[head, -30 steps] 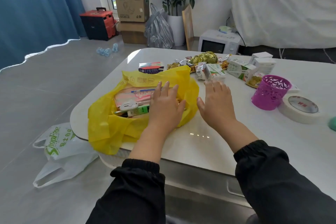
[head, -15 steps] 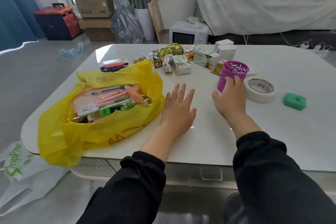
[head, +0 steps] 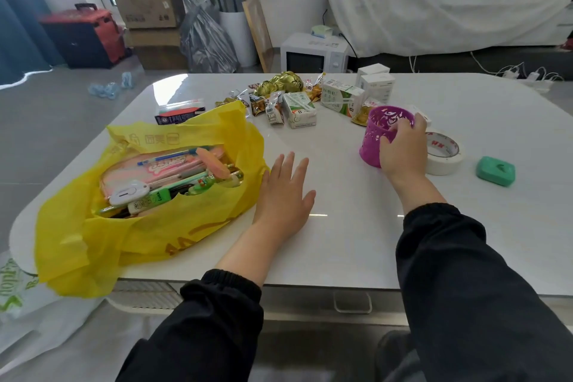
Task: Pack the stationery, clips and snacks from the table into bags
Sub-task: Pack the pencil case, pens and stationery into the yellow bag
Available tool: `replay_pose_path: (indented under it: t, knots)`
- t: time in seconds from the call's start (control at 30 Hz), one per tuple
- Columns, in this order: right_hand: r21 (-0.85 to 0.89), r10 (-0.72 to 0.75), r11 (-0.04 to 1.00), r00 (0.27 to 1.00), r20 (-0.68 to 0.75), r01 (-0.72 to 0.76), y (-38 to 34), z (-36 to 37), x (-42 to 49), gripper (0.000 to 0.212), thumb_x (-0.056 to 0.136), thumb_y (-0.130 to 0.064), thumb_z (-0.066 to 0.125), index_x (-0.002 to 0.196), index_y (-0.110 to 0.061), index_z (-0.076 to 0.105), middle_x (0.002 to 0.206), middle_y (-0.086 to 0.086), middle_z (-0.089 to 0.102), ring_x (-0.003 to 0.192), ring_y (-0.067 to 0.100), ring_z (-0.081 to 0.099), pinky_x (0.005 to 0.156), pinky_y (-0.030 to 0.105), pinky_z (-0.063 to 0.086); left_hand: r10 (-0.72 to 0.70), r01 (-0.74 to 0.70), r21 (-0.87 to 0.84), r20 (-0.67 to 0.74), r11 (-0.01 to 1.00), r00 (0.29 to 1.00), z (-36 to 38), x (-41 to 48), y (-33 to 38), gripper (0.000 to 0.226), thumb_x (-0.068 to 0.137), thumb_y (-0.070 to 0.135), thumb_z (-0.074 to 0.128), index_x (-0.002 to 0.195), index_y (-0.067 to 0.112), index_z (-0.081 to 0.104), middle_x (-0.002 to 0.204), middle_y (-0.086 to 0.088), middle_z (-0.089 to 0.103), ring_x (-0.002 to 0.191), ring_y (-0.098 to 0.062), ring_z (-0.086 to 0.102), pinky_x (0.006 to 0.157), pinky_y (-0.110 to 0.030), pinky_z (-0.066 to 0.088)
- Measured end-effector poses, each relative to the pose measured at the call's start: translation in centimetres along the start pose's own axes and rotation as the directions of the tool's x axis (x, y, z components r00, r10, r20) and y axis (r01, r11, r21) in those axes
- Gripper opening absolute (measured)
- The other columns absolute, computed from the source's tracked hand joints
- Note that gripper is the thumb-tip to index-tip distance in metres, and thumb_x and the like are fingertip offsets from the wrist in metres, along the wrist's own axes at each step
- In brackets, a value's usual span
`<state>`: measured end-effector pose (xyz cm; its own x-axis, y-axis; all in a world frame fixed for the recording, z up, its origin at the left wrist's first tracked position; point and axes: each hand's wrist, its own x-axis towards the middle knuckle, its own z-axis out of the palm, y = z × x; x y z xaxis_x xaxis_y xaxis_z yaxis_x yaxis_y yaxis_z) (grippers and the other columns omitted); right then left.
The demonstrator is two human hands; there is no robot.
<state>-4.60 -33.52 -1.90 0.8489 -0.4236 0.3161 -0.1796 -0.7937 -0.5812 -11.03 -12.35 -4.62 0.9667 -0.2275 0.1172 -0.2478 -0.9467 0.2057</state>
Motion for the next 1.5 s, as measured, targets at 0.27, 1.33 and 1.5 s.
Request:
replay_pose_path:
  t: [0.27,1.33,1.5]
  knots:
    - [0.119,-0.174,0.979,0.983,0.05,0.167,-2.6,-1.1,-1.9,0.012,0.088,-0.007,0.062,0.098,-0.001,0.059,0.145,0.011,0.038,0.132,0.028,0.038,0.105,0.034,0.034,-0.011,0.011,-0.004,-0.025,1.0,1.0,-0.6,-0.1,-0.7,0.065,0.099,0.044,0.035,0.152,0.02,0.007,0.16,-0.004,0.002,0.147,-0.022,-0.003,0.119,-0.041,0.007]
    - [0.755,-0.572,0.623,0.778,0.26,0.205,-19.5,-0.2,-9.3,0.012,0.081,-0.022,0.072,0.075,-0.018,0.063,0.113,0.0,0.055,0.113,0.017,0.056,0.095,0.034,0.047,-0.345,-0.002,-0.569,-0.502,0.822,0.793,-10.5,-3.5,-10.7,0.087,0.058,0.032,0.088,0.134,0.02,0.047,0.112,0.005,0.046,0.104,-0.01,0.051,0.084,-0.02,0.046]
    - [0.584,-0.597,0.75,0.698,0.395,0.312,-22.4,1.6,-9.6,0.034,0.081,-0.042,0.07,0.076,-0.009,0.061,0.087,-0.004,0.057,0.079,0.008,0.052,0.059,0.018,0.035,-0.359,0.115,-0.457,-0.495,0.882,0.791,-11.3,-4.7,-13.7,0.093,0.059,0.04,0.088,0.138,0.017,0.044,0.122,-0.001,0.049,0.111,-0.015,0.048,0.09,-0.02,0.04]
